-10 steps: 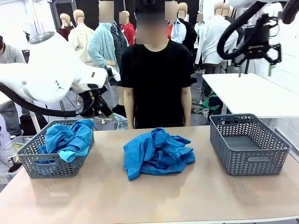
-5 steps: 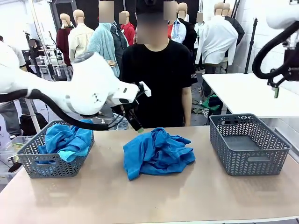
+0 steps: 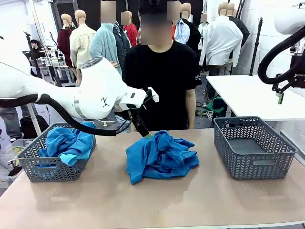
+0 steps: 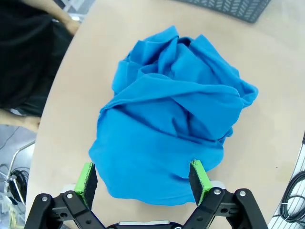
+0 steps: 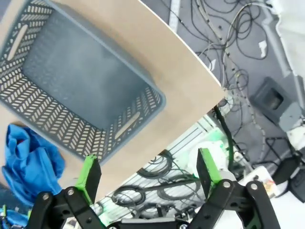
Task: Sort the tops and bottoms.
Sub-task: Lift clothes from the center of the table with your left hand.
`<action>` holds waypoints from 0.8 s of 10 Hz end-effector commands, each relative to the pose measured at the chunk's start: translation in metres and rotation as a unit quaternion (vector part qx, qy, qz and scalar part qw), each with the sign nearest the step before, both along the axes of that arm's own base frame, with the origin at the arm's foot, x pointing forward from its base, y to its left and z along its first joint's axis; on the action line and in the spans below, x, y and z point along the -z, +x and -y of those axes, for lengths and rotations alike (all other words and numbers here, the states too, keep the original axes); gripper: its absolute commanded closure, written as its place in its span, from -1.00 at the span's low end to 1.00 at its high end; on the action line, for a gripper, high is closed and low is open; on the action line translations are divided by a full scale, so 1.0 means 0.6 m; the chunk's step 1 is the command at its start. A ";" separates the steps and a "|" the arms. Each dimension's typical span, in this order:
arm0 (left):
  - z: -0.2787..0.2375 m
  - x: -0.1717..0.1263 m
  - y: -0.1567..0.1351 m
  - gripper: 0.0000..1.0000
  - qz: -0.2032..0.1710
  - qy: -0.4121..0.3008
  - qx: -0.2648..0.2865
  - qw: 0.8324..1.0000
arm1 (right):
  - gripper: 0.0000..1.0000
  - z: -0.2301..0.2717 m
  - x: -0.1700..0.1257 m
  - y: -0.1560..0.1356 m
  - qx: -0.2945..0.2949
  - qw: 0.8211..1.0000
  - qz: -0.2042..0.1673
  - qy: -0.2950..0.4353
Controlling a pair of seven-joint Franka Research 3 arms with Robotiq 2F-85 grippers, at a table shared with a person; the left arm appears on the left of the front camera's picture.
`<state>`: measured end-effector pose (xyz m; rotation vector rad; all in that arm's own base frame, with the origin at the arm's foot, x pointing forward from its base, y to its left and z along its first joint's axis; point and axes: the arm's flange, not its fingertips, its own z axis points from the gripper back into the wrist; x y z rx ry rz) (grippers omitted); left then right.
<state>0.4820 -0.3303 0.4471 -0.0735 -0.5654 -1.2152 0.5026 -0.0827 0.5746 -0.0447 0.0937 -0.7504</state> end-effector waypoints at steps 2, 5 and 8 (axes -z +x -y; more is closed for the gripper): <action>0.028 0.026 0.018 -1.00 -0.025 0.022 -0.005 0.999 | -1.00 0.001 -0.006 0.000 -0.004 1.000 -0.006 -0.011; 0.025 0.033 0.024 -1.00 -0.050 0.011 -0.002 0.999 | -1.00 0.001 -0.006 0.000 -0.004 1.000 -0.006 -0.011; 0.031 0.051 0.026 -1.00 -0.076 0.013 0.016 0.997 | -1.00 0.001 -0.006 0.000 -0.004 1.000 -0.006 -0.011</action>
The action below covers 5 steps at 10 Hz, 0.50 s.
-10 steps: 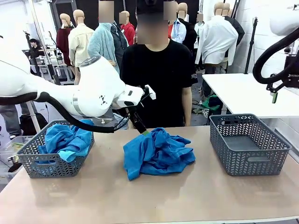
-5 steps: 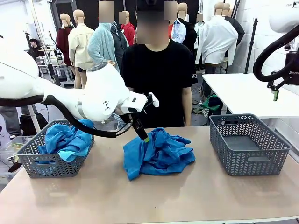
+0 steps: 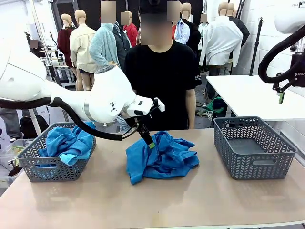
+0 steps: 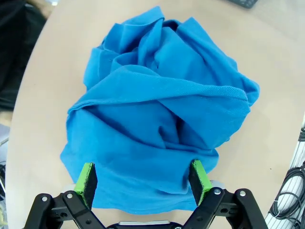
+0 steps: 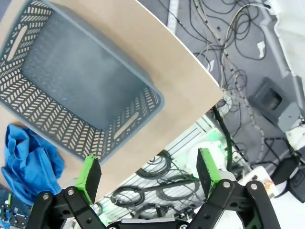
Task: Sort the tops and bottoms.
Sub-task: Lift clothes from the center of the table with your left hand.
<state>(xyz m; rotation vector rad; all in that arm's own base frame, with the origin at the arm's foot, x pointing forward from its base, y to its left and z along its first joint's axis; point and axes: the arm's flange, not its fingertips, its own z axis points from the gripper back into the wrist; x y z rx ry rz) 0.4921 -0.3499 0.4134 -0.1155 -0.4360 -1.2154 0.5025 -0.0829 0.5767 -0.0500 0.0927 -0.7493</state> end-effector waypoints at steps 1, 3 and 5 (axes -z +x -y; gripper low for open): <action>-0.003 -0.009 0.009 -0.60 -0.014 -0.013 0.017 1.000 | -1.00 0.000 -0.002 0.000 -0.003 1.000 -0.006 -0.008; -0.008 -0.014 0.007 0.19 -0.015 -0.018 0.015 1.000 | -1.00 0.000 -0.002 0.000 -0.003 1.000 -0.006 -0.008; -0.011 -0.017 0.006 0.99 -0.014 -0.018 0.017 1.000 | -1.00 0.000 -0.002 0.000 -0.003 1.000 -0.006 -0.008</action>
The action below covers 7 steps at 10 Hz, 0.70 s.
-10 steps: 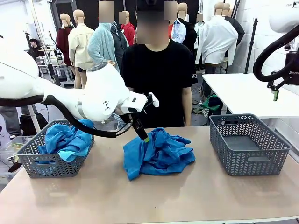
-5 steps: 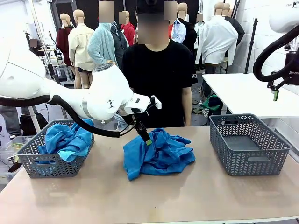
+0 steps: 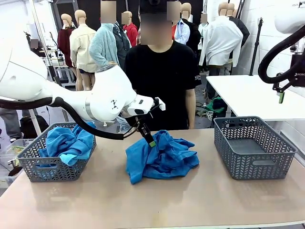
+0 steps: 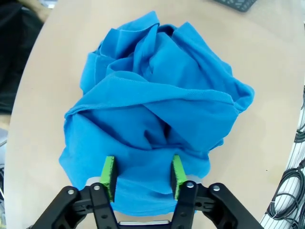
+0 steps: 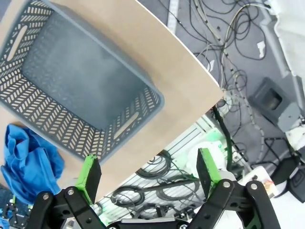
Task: Sort the tops and bottoms.
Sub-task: Lift clothes from the center of the table with your left hand.
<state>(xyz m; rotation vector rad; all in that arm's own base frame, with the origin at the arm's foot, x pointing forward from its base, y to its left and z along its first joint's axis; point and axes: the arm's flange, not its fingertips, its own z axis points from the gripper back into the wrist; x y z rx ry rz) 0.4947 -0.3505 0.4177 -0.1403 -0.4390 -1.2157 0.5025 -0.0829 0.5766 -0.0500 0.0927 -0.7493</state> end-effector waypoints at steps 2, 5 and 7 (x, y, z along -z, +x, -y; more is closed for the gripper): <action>-0.016 -0.014 -0.001 1.00 -0.010 -0.009 0.016 1.000 | -1.00 0.000 -0.002 0.000 -0.003 1.000 -0.006 -0.008; -0.020 -0.020 -0.007 1.00 -0.014 -0.010 0.023 1.000 | -1.00 0.000 -0.002 0.000 -0.003 1.000 -0.006 -0.008; -0.024 -0.035 -0.010 1.00 -0.001 -0.010 0.020 1.000 | -1.00 0.000 -0.002 0.000 -0.003 1.000 -0.006 -0.008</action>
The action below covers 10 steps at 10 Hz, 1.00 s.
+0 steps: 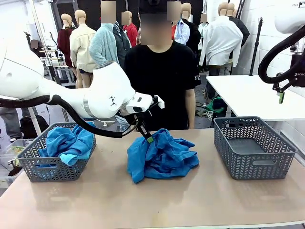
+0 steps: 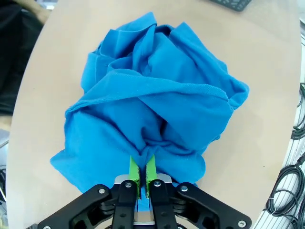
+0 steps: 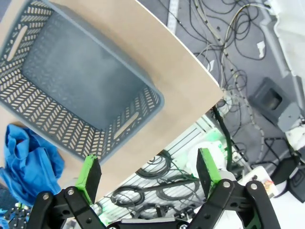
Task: Sort the tops and bottoms.
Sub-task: Lift clothes from the center of the table with your left hand.
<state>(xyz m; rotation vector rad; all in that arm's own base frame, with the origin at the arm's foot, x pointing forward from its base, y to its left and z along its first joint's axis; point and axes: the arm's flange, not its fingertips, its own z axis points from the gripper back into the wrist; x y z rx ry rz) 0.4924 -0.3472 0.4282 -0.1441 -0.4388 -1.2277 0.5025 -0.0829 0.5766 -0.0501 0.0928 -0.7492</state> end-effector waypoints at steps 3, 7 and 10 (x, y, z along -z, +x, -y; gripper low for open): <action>-0.026 -0.079 -0.015 1.00 0.043 -0.005 0.011 0.999 | -1.00 0.000 -0.002 0.000 -0.003 1.000 -0.006 -0.008; -0.028 -0.240 -0.045 1.00 0.174 -0.017 0.003 0.985 | -1.00 0.000 -0.002 0.000 -0.003 1.000 -0.006 -0.008; 0.013 -0.399 -0.100 1.00 0.277 -0.018 -0.002 0.961 | -1.00 0.000 -0.002 0.000 -0.003 1.000 -0.006 -0.008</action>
